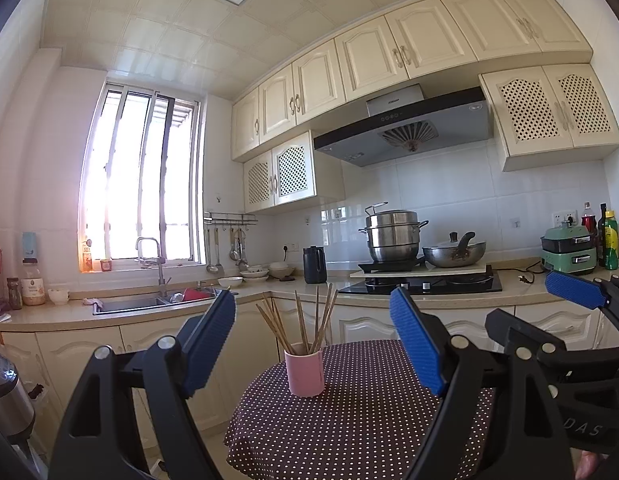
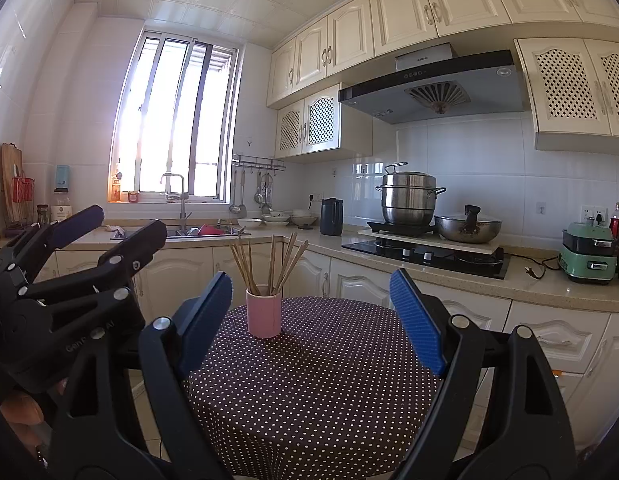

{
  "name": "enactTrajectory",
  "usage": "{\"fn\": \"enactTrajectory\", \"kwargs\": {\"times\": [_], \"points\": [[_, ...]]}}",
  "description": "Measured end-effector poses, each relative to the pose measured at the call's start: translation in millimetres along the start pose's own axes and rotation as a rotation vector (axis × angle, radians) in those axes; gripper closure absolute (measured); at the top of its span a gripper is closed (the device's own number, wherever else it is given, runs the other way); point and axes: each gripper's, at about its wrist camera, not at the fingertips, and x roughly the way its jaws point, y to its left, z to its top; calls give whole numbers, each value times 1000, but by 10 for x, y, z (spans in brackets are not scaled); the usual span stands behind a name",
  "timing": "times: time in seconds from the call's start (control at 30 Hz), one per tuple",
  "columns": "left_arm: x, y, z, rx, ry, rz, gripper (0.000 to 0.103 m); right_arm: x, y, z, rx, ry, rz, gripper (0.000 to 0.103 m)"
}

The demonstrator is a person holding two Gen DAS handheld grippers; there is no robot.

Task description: Organize utensils

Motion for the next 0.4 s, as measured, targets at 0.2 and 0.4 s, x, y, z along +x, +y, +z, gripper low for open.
{"fn": "enactTrajectory", "kwargs": {"times": [0.2,0.4], "points": [[21,30,-41,0,8,4,25,49,6,-48,0,5,4,21],[257,92,-217,13,72,22,25,386,-14,-201,18,53,33,18]]}}
